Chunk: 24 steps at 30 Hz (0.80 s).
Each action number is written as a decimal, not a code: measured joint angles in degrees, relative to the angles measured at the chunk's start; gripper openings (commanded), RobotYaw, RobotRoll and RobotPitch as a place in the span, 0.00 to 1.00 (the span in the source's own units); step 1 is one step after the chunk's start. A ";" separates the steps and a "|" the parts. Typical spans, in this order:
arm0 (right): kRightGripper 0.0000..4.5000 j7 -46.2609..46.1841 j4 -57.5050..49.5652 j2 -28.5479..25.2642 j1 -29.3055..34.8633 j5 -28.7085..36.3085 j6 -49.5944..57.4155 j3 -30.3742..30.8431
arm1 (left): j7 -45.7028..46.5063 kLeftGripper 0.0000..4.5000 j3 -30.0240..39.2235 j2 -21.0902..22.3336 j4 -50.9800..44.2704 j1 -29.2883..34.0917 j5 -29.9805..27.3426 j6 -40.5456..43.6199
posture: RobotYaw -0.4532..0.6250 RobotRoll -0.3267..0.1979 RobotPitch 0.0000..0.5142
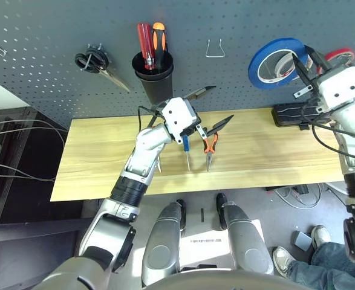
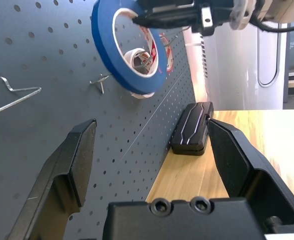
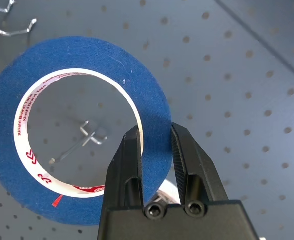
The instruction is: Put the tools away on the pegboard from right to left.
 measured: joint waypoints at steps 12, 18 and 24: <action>0.39 -1.58 9.27 4.32 -2.44 -2.15 0.27 2.96 | 0.70 1.00 -0.01 0.21 0.00 0.26 0.88 0.00 | 0.52 0.62 0.55; 0.84 -4.02 8.13 6.41 1.97 -1.44 2.08 2.17 | 1.04 1.00 -0.07 0.92 0.00 0.84 1.58 0.37 | 0.52 0.62 0.57; 1.00 -0.35 -0.36 7.43 13.60 1.69 11.90 2.44 | 1.65 1.00 -0.50 3.80 0.22 1.14 5.11 1.24 | 0.53 0.62 0.58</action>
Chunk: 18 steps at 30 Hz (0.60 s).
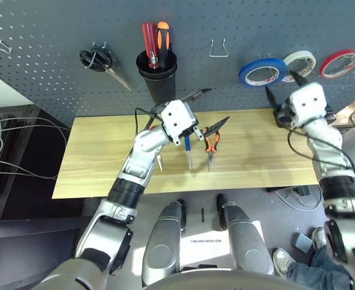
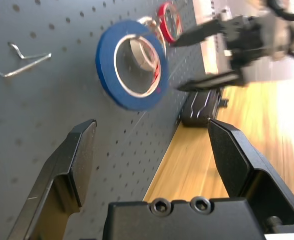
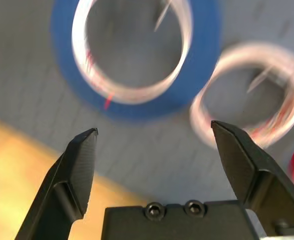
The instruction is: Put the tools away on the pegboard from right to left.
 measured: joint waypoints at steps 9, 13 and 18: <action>1.00 3.50 -10.22 10.45 3.04 13.07 44.96 1.16 | -1.74 1.00 -3.36 6.02 3.73 0.22 7.07 6.87 | 0.53 0.62 0.59; 1.00 1.05 -8.72 14.51 -1.99 14.77 54.67 0.51 | -3.26 1.00 -5.08 10.17 5.56 0.80 11.14 9.97 | 0.54 0.62 0.60; 1.00 -5.37 0.40 23.34 -10.87 19.08 62.33 -5.73 | -5.25 1.00 -6.58 12.25 5.59 0.76 13.71 11.01 | 0.58 0.62 0.62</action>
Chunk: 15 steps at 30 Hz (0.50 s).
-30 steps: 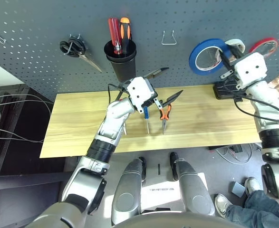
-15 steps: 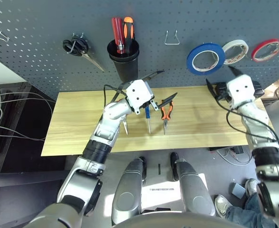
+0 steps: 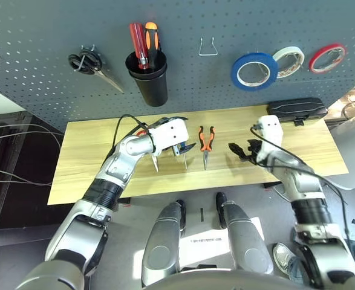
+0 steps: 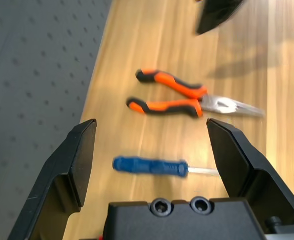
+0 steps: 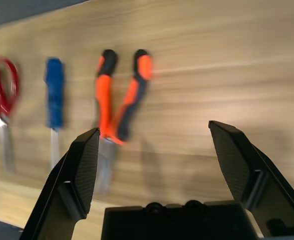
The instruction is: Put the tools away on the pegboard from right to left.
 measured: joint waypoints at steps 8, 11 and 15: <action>1.00 -9.93 18.55 5.21 -12.74 4.26 1.61 -9.43 | -1.16 1.00 -0.31 1.05 0.26 -0.22 1.19 1.54 | 0.63 0.62 0.64; 1.00 -10.02 22.97 4.81 -13.34 3.98 0.64 -9.34 | -1.25 1.00 -0.30 1.09 -0.99 0.08 1.18 2.34 | 0.66 0.62 0.64; 1.00 -9.76 26.60 4.41 -14.80 3.23 -1.51 -8.45 | -1.46 1.00 -0.22 1.17 -3.10 1.08 1.10 4.06 | 0.67 0.62 0.65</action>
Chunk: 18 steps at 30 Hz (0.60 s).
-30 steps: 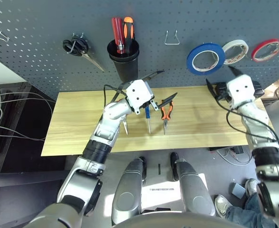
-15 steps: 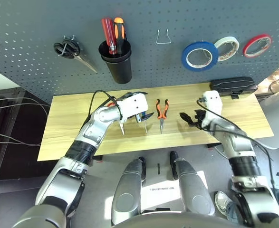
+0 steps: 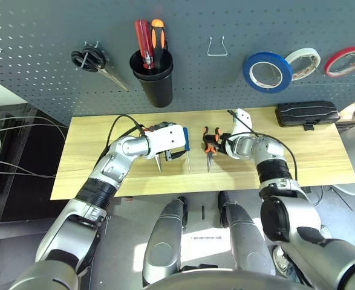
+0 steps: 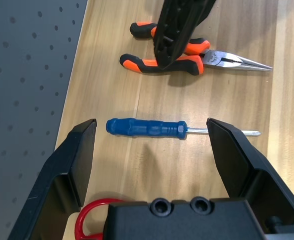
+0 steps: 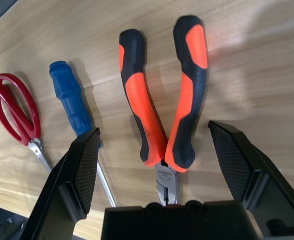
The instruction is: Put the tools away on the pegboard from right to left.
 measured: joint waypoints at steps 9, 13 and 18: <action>1.00 -2.67 13.48 0.23 -6.79 -2.53 -6.77 1.41 | 0.51 1.00 0.40 0.01 -2.56 2.25 -0.08 2.59 | 0.68 0.62 0.63; 1.00 -6.26 20.23 0.78 -12.00 -3.58 -5.75 1.43 | 0.51 1.00 0.39 -0.16 -2.73 2.60 -0.26 3.11 | 0.68 0.62 0.62; 1.00 -11.56 25.86 1.68 -17.26 -3.44 -2.62 -0.28 | 0.48 1.00 0.39 -0.34 -2.74 2.30 -0.36 3.38 | 0.68 0.62 0.61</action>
